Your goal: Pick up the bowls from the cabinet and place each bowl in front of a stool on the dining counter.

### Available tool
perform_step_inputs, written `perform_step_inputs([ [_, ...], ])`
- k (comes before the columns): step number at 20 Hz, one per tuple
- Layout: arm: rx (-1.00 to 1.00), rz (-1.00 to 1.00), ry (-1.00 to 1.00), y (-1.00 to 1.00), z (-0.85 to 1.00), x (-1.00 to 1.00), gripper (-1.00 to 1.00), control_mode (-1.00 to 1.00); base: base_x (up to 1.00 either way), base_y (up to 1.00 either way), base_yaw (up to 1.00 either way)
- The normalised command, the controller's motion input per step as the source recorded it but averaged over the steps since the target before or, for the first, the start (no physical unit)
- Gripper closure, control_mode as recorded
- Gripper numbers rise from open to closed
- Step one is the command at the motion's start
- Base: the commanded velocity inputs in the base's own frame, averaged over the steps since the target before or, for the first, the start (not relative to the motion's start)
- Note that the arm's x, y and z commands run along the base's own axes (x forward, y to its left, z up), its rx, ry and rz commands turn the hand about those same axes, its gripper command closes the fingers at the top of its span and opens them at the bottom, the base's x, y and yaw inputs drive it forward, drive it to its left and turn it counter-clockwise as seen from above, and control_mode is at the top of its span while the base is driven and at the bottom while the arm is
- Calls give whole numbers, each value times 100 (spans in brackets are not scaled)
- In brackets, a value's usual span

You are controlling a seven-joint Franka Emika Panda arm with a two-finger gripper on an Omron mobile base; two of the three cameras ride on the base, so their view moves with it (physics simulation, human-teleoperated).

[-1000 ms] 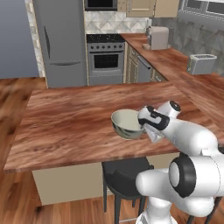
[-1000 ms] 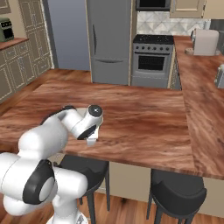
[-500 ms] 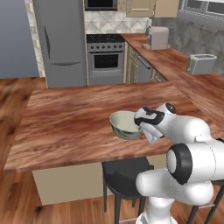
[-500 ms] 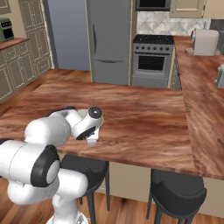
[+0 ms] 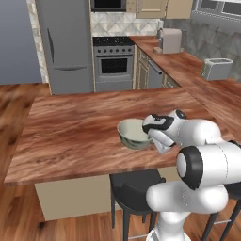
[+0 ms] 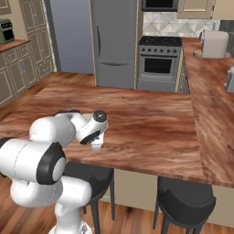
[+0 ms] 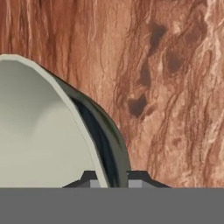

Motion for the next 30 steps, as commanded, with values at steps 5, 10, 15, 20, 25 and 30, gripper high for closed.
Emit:
perform_step_inputs([
  [5, -1, 0, 3, 0, -12, 16, 100, -100, 0, 0, 0],
  [10, 0, 0, 1, 0, 0, 0, -100, -100, 0, 0, 0],
  [15, 0, 0, -1, -1, 7, 0, -100, -100, 0, 0, 0],
  [20, -3, 0, -13, 0, 75, 0, -100, -100, 0, 0, 0],
  [25, -8, 0, -16, 0, 100, -50, -100, -100, 0, 0, 0],
  [30, -4, 0, -9, -2, 100, -95, -100, -100, 0, 0, 0],
])
